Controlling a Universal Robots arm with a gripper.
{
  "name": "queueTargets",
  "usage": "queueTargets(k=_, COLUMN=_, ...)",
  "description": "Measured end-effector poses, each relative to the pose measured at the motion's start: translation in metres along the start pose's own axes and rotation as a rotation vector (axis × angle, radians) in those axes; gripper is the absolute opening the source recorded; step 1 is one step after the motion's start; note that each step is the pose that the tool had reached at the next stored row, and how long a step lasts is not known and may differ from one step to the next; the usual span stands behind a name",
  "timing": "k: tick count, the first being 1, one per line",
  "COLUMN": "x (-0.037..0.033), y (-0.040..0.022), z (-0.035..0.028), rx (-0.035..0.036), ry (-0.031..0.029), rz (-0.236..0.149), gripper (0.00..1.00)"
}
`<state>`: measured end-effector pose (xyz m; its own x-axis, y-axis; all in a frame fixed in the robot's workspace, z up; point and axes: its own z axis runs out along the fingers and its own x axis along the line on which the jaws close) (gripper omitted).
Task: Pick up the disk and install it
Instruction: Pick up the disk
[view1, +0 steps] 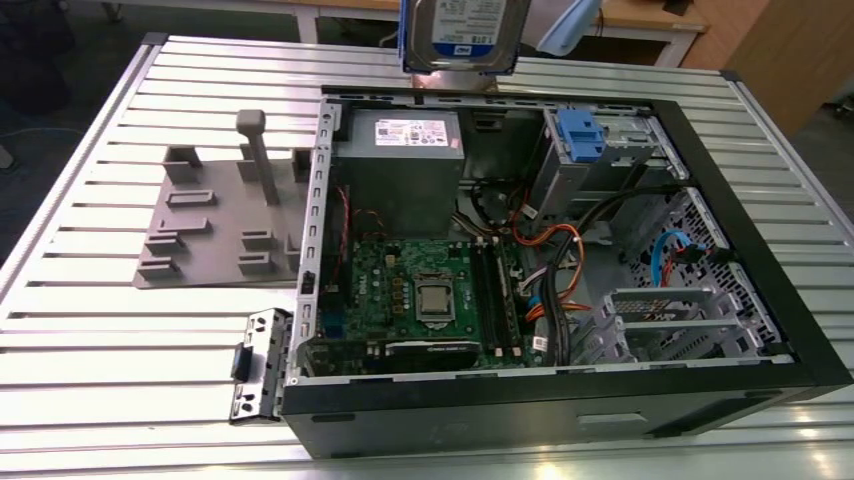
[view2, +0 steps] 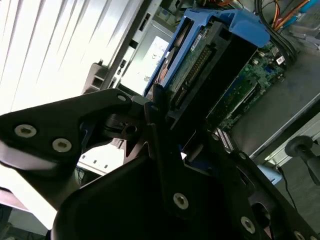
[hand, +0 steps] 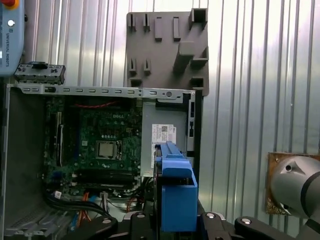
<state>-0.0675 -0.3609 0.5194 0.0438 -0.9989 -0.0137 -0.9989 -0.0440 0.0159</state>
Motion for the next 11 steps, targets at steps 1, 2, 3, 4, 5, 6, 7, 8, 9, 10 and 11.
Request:
queueTargets(k=1, x=0.0047, y=0.0002, z=0.0014, rx=0.0, ry=-0.0001, rz=0.0, gripper=0.36)
queueTargets(k=2, x=0.009, y=0.0004, z=0.0026, rx=-0.0001, ry=0.0, rz=0.0, gripper=0.36)
queueTargets(k=3, x=0.0134, y=0.0005, z=0.0037, rx=0.0, ry=0.0, rz=0.0, gripper=0.36)
queueTargets(k=4, x=0.018, y=0.0007, z=0.0046, rx=0.0, ry=0.0, rz=0.0, gripper=0.36)
queueTargets(k=5, x=0.0224, y=0.0009, z=0.0054, rx=0.0, ry=0.0, rz=0.0, gripper=0.36)
queueTargets(k=6, x=0.0269, y=0.0011, z=0.0063, rx=0.0, ry=0.0, rz=0.0, gripper=0.36)
queueTargets(k=7, x=0.0314, y=0.0013, z=0.0071, rx=-0.0001, ry=0.0, rz=0.0, gripper=0.36)
queueTargets(k=8, x=0.0363, y=0.0014, z=0.0079, rx=-0.0001, ry=0.0, rz=0.0, gripper=0.36)
queueTargets(k=9, x=0.0409, y=0.0016, z=0.0086, rx=0.0, ry=-0.0001, rz=0.0, gripper=0.36)
queueTargets(k=10, x=0.0454, y=0.0018, z=0.0092, rx=0.0, ry=0.0001, rz=0.0, gripper=0.36)
queueTargets(k=11, x=0.0498, y=0.002, z=0.0097, rx=-0.0001, ry=0.0001, rz=0.0, gripper=0.36)
